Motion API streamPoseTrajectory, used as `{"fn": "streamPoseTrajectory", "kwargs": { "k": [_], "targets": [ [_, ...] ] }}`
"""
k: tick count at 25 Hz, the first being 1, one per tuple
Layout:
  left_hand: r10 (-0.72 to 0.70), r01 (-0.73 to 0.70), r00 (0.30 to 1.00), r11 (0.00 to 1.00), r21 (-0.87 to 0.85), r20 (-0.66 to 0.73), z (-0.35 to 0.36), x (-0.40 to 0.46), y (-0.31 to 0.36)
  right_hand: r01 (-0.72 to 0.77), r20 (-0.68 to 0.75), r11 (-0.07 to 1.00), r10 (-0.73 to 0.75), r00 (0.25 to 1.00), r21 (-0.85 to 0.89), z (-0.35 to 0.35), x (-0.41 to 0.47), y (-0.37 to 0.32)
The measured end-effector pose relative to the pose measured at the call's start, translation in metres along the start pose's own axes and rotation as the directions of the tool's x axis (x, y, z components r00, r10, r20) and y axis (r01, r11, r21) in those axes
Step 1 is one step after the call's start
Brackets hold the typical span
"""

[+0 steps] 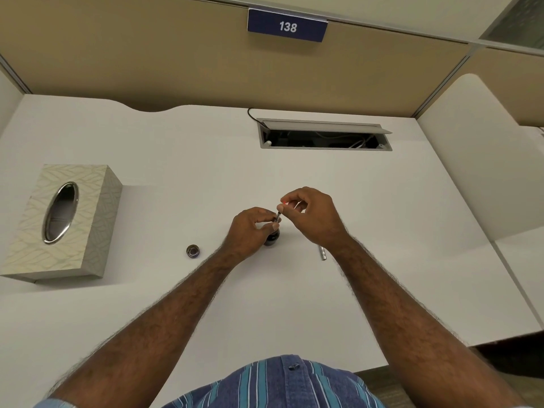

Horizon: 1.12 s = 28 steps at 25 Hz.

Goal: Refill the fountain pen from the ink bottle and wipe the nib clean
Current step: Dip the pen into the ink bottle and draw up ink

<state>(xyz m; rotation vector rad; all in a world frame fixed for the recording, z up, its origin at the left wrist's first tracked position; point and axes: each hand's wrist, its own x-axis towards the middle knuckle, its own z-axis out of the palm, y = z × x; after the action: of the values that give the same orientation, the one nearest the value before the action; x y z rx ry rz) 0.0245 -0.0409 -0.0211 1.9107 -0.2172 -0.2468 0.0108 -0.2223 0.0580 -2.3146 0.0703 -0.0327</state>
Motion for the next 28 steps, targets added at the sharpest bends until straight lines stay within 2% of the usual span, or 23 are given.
{"fn": "streamPoseTrajectory", "kwargs": {
  "k": [4, 9, 15, 19, 24, 28],
  "targets": [
    [-0.005, 0.005, 1.0, 1.0, 0.002, 0.002, -0.001, 0.0009, 0.001, 0.016, 0.019, 1.0, -0.016, 1.0, -0.001, -0.0012, -0.0018, -0.0002],
    [0.007, -0.007, 1.0, 1.0, -0.006, 0.009, -0.0001, -0.0012, 0.0025, -0.023, -0.041, 1.0, 0.023, 0.999, -0.009, 0.0008, -0.0004, 0.0013],
    [0.008, -0.008, 1.0, 1.0, -0.004, 0.001, -0.0002, -0.0007, 0.0017, 0.011, 0.005, 1.0, -0.011, 1.0, 0.007, -0.0004, -0.0032, 0.0016],
    [0.017, -0.017, 1.0, 1.0, 0.0, 0.001, 0.0009, -0.0019, 0.0009, -0.034, -0.036, 0.999, 0.033, 0.999, -0.001, 0.0003, -0.0023, 0.0022],
    [0.008, -0.008, 1.0, 1.0, -0.018, -0.019, 0.0015, -0.0013, 0.002, -0.027, -0.007, 0.997, 0.027, 1.0, 0.075, -0.0001, -0.0045, 0.0012],
    [0.009, -0.009, 1.0, 1.0, -0.001, -0.015, 0.0008, -0.0009, 0.0015, -0.009, -0.011, 0.999, 0.01, 1.0, 0.038, -0.0008, -0.0036, 0.0016]
  ]
}}
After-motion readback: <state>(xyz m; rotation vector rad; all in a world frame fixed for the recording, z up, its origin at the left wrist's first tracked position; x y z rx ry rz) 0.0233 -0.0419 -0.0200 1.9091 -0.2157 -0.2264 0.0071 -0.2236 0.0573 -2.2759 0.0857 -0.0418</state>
